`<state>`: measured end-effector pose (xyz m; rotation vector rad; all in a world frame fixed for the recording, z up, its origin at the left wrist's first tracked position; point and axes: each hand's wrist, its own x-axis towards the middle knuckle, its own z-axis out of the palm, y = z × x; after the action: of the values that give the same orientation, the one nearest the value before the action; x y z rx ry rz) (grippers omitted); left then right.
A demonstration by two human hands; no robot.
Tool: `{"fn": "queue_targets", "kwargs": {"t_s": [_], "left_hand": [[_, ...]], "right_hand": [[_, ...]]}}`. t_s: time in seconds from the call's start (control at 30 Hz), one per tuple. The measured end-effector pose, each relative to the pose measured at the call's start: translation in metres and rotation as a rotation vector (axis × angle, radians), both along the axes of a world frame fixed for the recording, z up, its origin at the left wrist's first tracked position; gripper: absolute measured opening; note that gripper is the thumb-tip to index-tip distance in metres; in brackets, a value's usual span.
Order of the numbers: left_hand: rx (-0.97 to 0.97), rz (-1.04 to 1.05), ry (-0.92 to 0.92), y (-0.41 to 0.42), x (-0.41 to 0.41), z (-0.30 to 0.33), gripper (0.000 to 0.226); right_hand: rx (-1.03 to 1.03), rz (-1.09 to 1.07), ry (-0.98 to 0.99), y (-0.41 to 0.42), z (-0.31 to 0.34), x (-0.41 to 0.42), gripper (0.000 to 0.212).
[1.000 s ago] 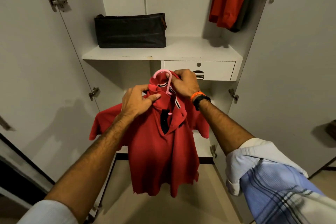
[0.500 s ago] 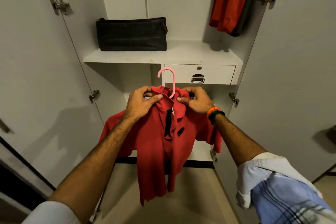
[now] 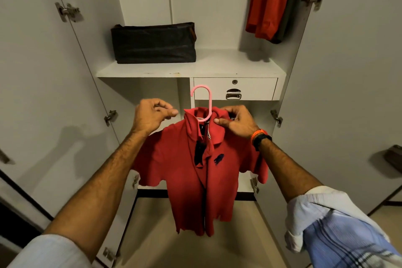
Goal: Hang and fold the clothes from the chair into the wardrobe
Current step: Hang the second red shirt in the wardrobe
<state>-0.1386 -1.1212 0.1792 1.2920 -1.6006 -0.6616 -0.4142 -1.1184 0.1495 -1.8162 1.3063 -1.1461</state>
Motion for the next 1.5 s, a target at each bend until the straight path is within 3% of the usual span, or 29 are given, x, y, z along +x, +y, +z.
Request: {"fn": "queue_targets", "kwargs": {"t_s": [0.13, 0.23, 0.27, 0.47, 0.67, 0.8, 1.0, 1.17, 1.33, 1.5], "left_hand": [[0.059, -0.136, -0.152, 0.003, -0.002, -0.010, 0.008], [0.047, -0.066, -0.077, 0.011, -0.017, -0.017, 0.043], [0.031, -0.027, -0.060, 0.013, -0.021, -0.017, 0.046], [0.006, 0.101, 0.002, 0.018, -0.038, -0.009, 0.016], [-0.044, 0.227, -0.016, 0.011, -0.029, 0.008, 0.010], [-0.161, 0.427, -0.161, 0.011, -0.020, 0.024, 0.012], [-0.002, 0.195, -0.275, 0.003, -0.021, 0.005, 0.038], [-0.007, 0.109, -0.234, 0.010, -0.012, -0.015, 0.036], [0.094, -0.090, -0.434, 0.008, -0.010, -0.024, 0.036], [0.011, -0.043, -0.457, -0.004, -0.013, -0.028, 0.021]], "right_hand": [[-0.009, 0.029, 0.016, 0.005, -0.002, 0.002, 0.014], [-0.015, 0.042, 0.009, 0.008, -0.001, 0.006, 0.015], [-0.014, 0.042, 0.005, 0.008, -0.001, 0.006, 0.016], [0.007, 0.031, 0.018, 0.009, -0.006, 0.006, 0.014], [-0.011, 0.009, -0.013, 0.016, -0.007, 0.001, 0.014], [-0.016, 0.010, -0.089, 0.021, 0.000, -0.001, 0.020], [-0.007, 0.009, -0.134, 0.022, -0.003, 0.000, 0.015], [0.012, -0.007, -0.146, 0.023, -0.005, -0.005, 0.019], [0.022, -0.059, -0.135, 0.020, 0.000, -0.004, 0.024], [0.012, -0.163, -0.072, 0.015, 0.002, 0.003, 0.032]]}}
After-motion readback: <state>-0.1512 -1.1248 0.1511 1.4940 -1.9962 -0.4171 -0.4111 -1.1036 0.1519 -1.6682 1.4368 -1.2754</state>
